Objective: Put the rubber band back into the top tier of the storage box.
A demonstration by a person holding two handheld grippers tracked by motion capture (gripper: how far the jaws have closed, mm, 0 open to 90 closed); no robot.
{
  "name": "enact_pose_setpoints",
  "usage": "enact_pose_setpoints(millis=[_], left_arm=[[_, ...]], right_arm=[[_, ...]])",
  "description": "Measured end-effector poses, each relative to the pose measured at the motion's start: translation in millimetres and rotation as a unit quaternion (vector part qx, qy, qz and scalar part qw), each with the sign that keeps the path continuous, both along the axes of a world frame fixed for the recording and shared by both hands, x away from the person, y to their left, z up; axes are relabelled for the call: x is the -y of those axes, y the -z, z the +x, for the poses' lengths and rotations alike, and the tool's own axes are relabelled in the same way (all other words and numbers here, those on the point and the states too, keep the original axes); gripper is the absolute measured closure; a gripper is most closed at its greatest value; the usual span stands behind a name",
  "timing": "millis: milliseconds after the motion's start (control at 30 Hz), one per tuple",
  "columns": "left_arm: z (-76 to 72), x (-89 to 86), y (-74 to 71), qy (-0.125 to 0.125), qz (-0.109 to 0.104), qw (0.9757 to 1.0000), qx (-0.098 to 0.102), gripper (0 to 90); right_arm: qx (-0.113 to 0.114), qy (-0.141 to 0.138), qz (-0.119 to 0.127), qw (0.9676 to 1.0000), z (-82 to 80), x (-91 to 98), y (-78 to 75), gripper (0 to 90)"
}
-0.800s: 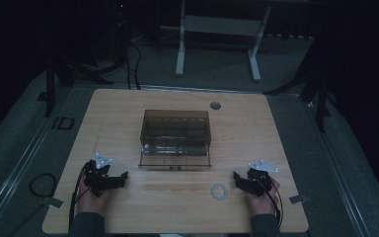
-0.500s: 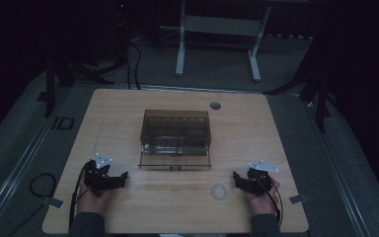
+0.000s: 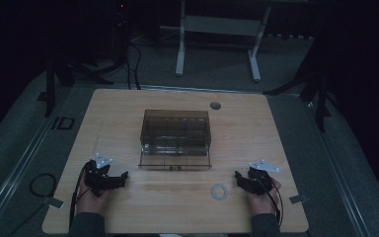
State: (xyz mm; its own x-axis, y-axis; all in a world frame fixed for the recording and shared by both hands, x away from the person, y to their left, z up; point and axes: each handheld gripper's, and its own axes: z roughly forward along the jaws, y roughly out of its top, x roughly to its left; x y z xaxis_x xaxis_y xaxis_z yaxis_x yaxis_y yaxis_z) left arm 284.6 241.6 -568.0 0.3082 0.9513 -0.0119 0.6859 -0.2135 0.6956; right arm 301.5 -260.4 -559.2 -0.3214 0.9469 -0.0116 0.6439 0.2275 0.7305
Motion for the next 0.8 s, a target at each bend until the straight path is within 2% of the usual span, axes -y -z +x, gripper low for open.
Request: enact_pose_setpoints(millis=[67, 233, 400, 567, 800], left_arm=[[0.0, 0.2, 0.0, -0.001, 0.000, 1.0000, 0.000, 6.8], [0.3, 1.0, 0.1, -0.004, 0.000, 1.0000, 0.000, 6.5], [0.4, 1.2, 0.1, -0.004, 0.000, 1.0000, 0.000, 6.4], [0.4, 1.2, 0.1, -0.004, 0.000, 1.0000, 0.000, 6.4], [0.4, 1.4, 0.0, -0.005, 0.000, 1.0000, -0.001, 6.3]], right_arm=[[0.000, 0.003, -0.008, 1.0000, -3.0, 0.1, -1.9, 39.5], [0.000, -0.002, -0.005, 1.0000, -4.9, 0.5, -6.9, 42.4], [0.001, -0.005, -0.018, 0.9998, -6.6, -1.5, -13.3, 47.3], [-0.009, -0.009, -0.018, 0.9998, -6.2, -1.5, -20.3, 48.0], [-0.024, -0.024, -0.035, 0.9988, -2.0, -3.3, -24.4, 47.9]])
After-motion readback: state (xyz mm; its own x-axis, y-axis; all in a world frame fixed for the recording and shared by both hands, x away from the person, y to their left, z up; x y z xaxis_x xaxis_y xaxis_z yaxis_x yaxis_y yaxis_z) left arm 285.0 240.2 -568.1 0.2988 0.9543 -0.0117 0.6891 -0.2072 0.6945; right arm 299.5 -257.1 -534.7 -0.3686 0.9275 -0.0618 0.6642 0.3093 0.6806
